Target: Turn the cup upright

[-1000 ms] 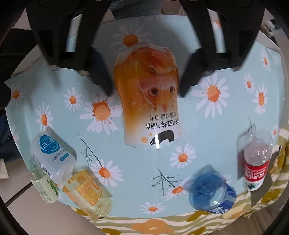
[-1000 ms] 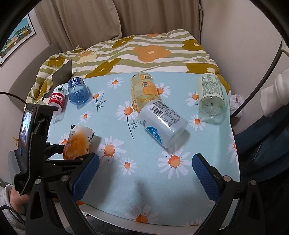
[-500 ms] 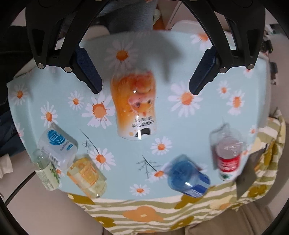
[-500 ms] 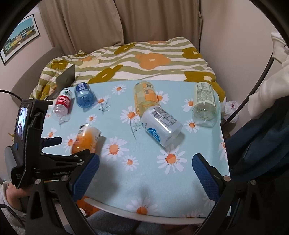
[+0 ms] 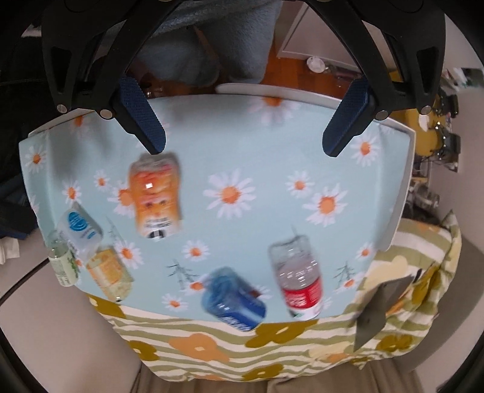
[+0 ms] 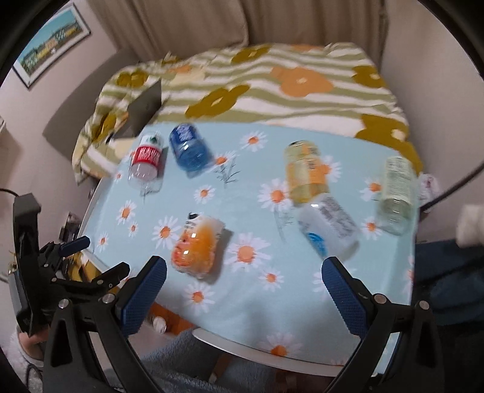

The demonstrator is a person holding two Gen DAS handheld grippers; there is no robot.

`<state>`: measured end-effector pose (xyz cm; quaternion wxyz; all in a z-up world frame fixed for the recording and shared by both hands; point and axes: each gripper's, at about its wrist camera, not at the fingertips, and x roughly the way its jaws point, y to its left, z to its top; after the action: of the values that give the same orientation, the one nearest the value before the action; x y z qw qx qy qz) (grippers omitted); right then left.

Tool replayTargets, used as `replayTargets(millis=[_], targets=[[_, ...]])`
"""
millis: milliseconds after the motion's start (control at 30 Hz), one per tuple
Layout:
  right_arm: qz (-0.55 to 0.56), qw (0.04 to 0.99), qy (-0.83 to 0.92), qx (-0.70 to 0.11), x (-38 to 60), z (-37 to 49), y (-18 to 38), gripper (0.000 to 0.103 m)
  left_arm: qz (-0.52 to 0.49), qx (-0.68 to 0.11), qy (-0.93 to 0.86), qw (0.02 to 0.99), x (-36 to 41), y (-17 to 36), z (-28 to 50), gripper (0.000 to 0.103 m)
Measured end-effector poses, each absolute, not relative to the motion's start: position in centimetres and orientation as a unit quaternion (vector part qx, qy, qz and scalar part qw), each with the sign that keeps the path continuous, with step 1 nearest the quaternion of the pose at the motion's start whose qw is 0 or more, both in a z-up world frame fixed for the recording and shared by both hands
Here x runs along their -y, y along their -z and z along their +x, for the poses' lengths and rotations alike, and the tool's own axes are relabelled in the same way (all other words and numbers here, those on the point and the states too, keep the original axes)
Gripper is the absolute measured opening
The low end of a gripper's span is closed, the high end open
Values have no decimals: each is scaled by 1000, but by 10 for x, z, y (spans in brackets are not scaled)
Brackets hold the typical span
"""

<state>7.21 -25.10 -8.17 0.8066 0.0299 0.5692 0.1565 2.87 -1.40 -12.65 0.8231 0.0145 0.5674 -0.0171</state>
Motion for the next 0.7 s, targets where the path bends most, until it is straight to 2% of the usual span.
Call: replayTargets(millis=[300, 467, 700], targets=[[89, 707, -150, -685, 205, 127, 141, 101, 22, -564, 74, 822, -32, 152, 37, 103], [106, 679, -137, -713, 185, 149, 169, 90, 20, -586, 87, 806, -53, 179, 50, 103], [156, 647, -124, -736, 182, 159, 198, 75, 3, -590, 83, 803, -72, 190, 64, 103]])
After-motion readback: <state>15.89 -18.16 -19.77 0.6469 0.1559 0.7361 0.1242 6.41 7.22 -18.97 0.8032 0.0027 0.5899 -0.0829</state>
